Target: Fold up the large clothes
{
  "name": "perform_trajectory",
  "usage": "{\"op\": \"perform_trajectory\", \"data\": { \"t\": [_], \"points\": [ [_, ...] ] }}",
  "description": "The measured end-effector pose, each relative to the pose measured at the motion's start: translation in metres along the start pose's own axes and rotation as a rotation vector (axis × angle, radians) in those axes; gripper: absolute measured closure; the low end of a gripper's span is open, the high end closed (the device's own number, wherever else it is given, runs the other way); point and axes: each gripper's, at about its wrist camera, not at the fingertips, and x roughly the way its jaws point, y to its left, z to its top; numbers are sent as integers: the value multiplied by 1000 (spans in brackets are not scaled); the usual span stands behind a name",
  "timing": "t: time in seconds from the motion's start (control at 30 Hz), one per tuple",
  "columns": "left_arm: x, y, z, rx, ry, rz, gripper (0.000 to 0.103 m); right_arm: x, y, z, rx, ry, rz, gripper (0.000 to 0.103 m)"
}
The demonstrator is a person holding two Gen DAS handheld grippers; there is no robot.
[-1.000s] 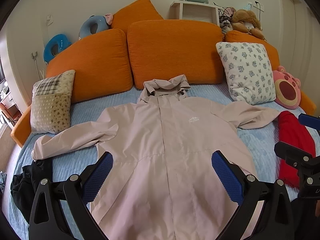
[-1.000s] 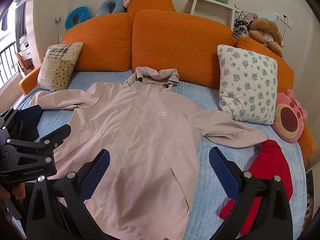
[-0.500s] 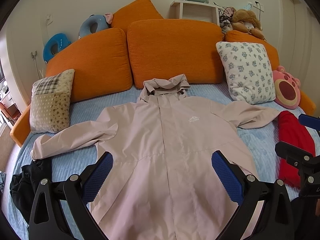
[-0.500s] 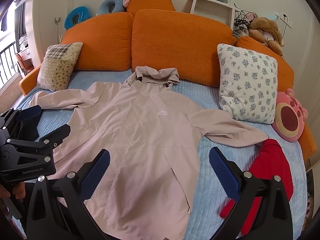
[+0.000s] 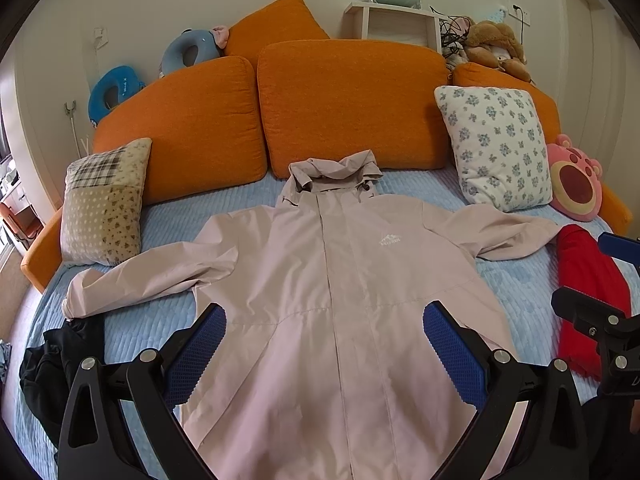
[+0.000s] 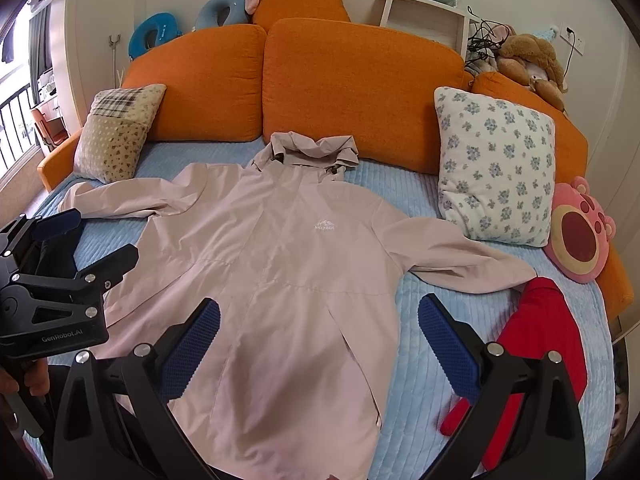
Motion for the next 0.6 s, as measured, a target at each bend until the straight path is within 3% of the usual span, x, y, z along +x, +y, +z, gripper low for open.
{"op": "perform_trajectory", "data": {
  "t": [0.6],
  "points": [
    [1, 2, 2, -4, 4, 0, 3, 1, 1, 0, 1, -2, 2, 5]
  ]
}}
